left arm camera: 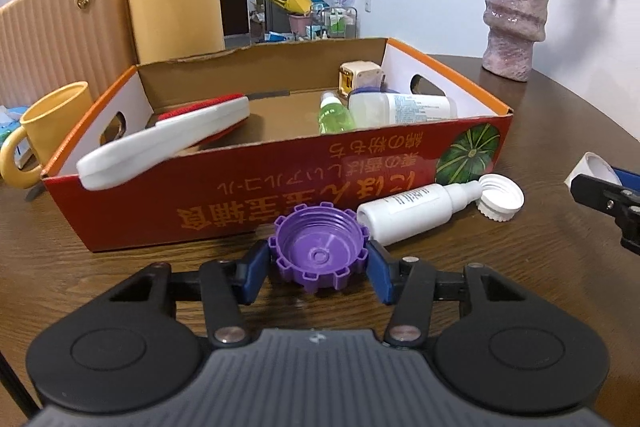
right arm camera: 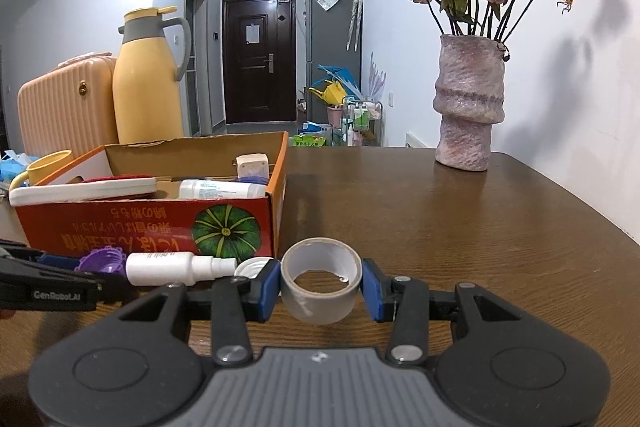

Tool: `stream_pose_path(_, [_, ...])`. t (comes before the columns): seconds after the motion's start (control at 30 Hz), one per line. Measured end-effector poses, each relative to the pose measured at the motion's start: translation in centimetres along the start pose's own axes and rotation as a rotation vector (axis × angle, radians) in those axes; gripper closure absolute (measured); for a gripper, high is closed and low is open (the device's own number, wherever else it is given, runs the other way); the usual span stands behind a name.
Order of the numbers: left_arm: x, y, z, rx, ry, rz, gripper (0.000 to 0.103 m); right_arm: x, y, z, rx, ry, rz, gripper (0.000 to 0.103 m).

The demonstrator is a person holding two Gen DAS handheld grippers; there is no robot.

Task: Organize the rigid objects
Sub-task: 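Grasp the purple ridged cap with the left tool while the right tool holds the tape roll, then carry the purple cap and tape roll over the box with both tools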

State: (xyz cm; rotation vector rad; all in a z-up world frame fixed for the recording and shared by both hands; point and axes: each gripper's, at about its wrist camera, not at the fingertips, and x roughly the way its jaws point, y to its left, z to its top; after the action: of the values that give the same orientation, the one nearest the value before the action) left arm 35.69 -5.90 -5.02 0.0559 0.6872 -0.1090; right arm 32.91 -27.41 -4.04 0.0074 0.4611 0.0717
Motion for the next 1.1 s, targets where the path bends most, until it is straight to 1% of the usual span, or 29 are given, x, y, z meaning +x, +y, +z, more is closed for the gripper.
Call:
stream_pose_path(0.3, [-1.6,0.2,-0.2,-0.004,-0.053,0.021,0.050,-0.4,-0.1,-0.1,0.010,-0.021,0.015,0.061])
stream_pose_path(0.53, [-3.3,0.6,-0.5,-0.010,-0.096,0.037,0.050,-1.1,0.8,-0.3,0.010,-0.036,0.036,0.061])
stream_pose_path(0.8, [-6.0,0.8,-1.1,-0.022,-0.163,0.030,0.050,-2.0,2.0,-0.5,0.013,-0.054,0.058,0.061])
stream_pose_path(1.1, [-8.1,1.2,-1.3,-0.049,-0.217,0.012,0.050,-2.4,3.3,-0.2,0.025,-0.066,0.088,0.061])
